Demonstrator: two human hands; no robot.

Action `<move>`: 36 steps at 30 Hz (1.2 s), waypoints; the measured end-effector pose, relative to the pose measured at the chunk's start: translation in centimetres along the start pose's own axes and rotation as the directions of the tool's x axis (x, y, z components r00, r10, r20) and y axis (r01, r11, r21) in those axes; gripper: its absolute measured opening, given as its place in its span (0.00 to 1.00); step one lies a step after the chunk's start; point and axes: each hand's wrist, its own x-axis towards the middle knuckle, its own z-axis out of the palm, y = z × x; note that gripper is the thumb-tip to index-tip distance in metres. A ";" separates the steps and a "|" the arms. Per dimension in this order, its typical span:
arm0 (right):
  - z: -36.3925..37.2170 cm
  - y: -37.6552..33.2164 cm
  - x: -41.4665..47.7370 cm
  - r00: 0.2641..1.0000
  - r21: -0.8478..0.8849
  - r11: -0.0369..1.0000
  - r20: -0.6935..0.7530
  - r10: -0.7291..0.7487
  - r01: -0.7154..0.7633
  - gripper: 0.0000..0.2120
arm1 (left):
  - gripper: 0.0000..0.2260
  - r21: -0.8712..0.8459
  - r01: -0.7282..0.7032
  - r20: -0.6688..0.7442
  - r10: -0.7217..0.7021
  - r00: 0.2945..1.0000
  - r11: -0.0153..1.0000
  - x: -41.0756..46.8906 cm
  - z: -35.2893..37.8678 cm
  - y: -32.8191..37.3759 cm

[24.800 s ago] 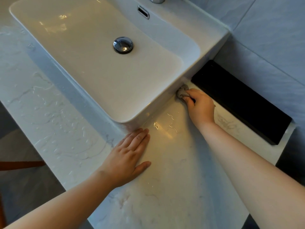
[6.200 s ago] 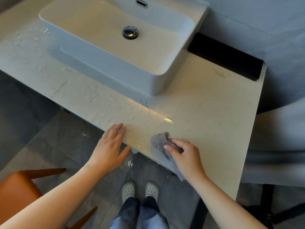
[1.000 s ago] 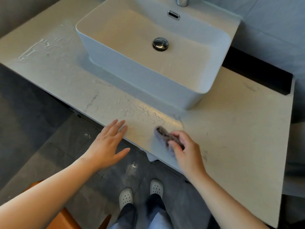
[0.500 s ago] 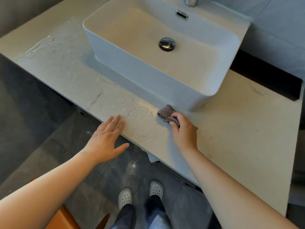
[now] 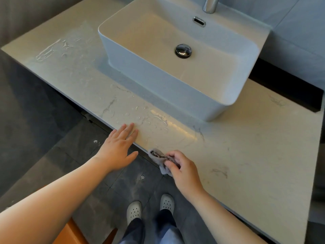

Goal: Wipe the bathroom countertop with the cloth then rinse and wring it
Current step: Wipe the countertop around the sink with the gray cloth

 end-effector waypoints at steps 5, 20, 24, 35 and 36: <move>-3.3 -0.6 1.8 0.990 0.155 0.988 -0.134 0.041 -0.020 0.07 | 0.36 0.014 0.043 0.014 -0.043 0.999 0.999 0.2 -0.2 1.1; -4.3 0.6 11.7 0.943 -0.320 0.942 -0.270 -0.196 0.105 0.09 | 0.42 -0.037 0.112 -0.003 -0.112 0.994 0.993 0.6 0.5 1.4; -4.9 1.1 12.3 0.944 -0.302 0.942 -0.244 -0.224 0.146 0.09 | 0.42 -0.047 0.124 -0.011 -0.125 0.992 0.991 0.5 0.6 1.5; -2.8 0.4 10.8 0.955 -0.293 0.944 -0.205 -0.216 0.151 0.08 | 0.35 -0.138 0.074 -0.145 -0.094 0.985 0.988 0.3 0.2 0.7; -2.1 0.2 10.2 0.957 -0.292 0.943 -0.189 -0.220 0.160 0.08 | 0.34 -0.135 0.078 -0.168 -0.100 0.981 0.988 0.3 0.1 0.4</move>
